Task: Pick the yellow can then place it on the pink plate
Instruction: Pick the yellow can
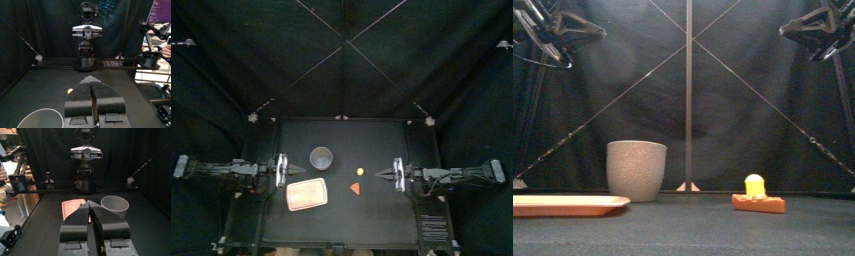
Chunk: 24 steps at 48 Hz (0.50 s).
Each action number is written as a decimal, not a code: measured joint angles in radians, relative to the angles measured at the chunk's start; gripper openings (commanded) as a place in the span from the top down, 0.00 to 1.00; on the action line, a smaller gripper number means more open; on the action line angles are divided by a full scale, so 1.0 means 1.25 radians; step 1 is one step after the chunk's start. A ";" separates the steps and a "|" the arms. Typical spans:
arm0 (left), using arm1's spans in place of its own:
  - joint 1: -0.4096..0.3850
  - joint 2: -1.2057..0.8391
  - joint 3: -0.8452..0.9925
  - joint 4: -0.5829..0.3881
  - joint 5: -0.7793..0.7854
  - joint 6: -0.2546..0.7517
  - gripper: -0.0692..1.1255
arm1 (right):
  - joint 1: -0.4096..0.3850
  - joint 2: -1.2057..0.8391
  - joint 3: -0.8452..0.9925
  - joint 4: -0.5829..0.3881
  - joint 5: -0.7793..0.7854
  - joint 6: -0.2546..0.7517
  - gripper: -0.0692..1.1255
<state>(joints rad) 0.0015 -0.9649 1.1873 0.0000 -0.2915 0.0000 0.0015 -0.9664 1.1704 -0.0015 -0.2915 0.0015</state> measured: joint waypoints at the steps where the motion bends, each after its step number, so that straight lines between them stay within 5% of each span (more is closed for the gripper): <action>1: 0.001 0.000 0.000 -0.001 0.000 0.000 0.92 | 0.000 0.000 0.000 0.000 0.000 0.000 0.96; 24: 0.029 0.013 -0.001 0.001 0.106 0.001 0.92 | -0.156 0.225 0.036 0.010 0.015 0.002 0.88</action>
<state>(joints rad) 0.0383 -0.9480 1.1858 0.0015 -0.1595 0.0015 -0.1933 -0.6857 1.2149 0.0107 -0.2730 0.0046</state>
